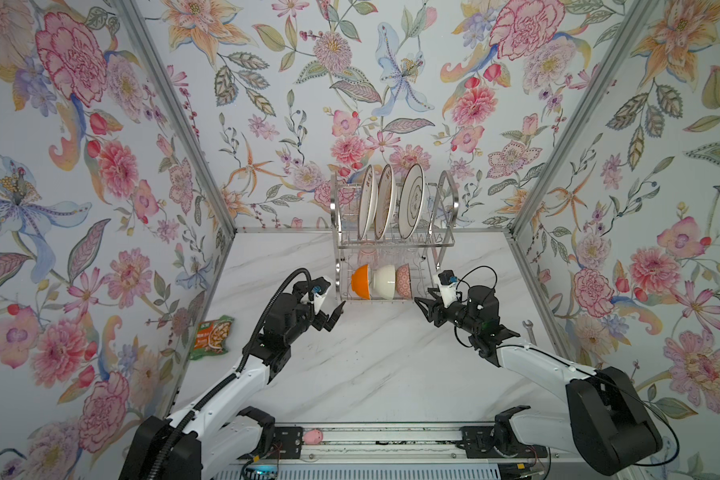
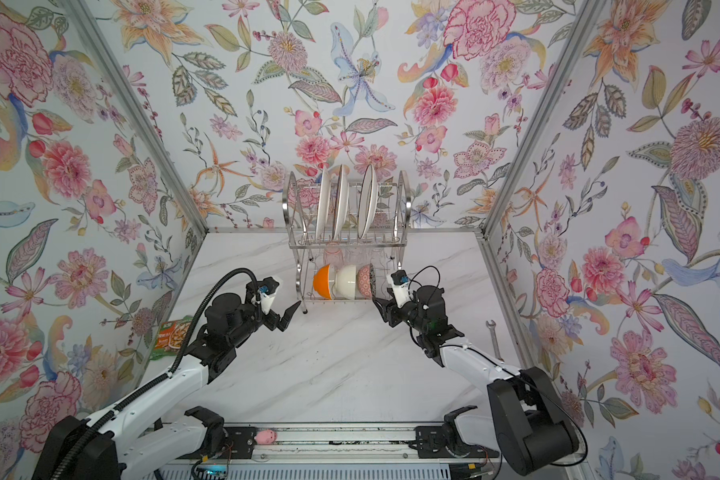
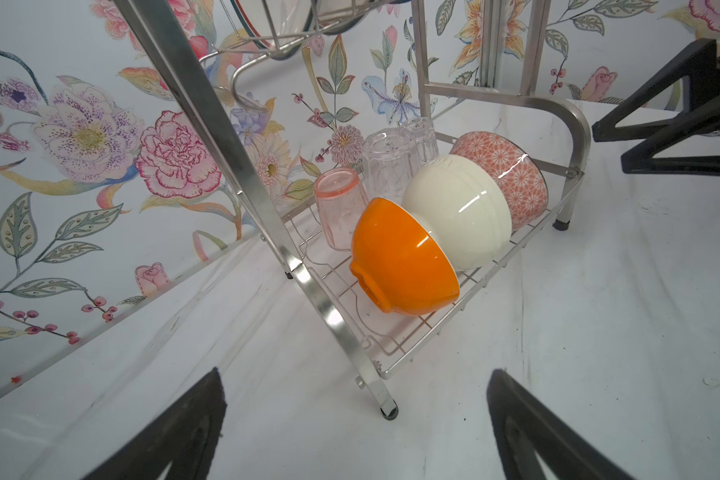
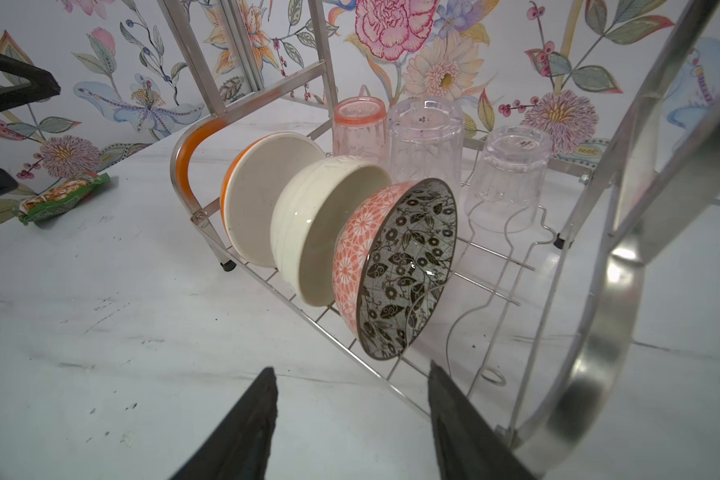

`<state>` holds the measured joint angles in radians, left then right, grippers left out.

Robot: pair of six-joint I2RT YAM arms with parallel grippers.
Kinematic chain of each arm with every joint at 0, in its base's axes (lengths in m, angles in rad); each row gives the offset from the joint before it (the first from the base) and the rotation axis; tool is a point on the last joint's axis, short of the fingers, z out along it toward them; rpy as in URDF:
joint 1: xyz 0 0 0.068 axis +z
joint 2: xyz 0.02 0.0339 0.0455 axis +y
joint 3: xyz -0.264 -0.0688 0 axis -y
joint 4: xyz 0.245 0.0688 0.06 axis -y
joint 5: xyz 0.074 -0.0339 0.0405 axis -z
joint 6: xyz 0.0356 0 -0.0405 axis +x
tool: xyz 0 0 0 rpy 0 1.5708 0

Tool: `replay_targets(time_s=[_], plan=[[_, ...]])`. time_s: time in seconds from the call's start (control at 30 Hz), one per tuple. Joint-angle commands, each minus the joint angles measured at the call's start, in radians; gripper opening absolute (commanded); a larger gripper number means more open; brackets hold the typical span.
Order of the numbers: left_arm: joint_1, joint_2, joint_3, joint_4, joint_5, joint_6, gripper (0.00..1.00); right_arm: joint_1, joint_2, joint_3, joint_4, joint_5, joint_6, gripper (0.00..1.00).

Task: Unload the mixed dishes from the dish rack
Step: 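Reach the right gripper to the pink patterned bowl while the left gripper approaches the rack, then close the right gripper on the pink patterned bowl's rim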

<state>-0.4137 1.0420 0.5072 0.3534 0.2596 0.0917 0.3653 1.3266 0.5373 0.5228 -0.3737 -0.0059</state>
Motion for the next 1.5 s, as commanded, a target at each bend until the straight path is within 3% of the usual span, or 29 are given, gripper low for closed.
replay_targets(time_s=[0.0, 0.67, 1.47], plan=[[-0.013, 0.007, 0.011, 0.044, 0.023, -0.016, 0.99, 0.004, 0.062, 0.065, 0.099, -0.063, 0.023, 0.57], [-0.034, 0.046, 0.014, 0.076, 0.023, -0.043, 0.99, 0.002, 0.317, 0.2, 0.166, -0.126, 0.069, 0.47], [-0.063, 0.087, 0.002, 0.132, 0.018, -0.058, 0.99, -0.015, 0.438, 0.246, 0.212, -0.244, 0.099, 0.32]])
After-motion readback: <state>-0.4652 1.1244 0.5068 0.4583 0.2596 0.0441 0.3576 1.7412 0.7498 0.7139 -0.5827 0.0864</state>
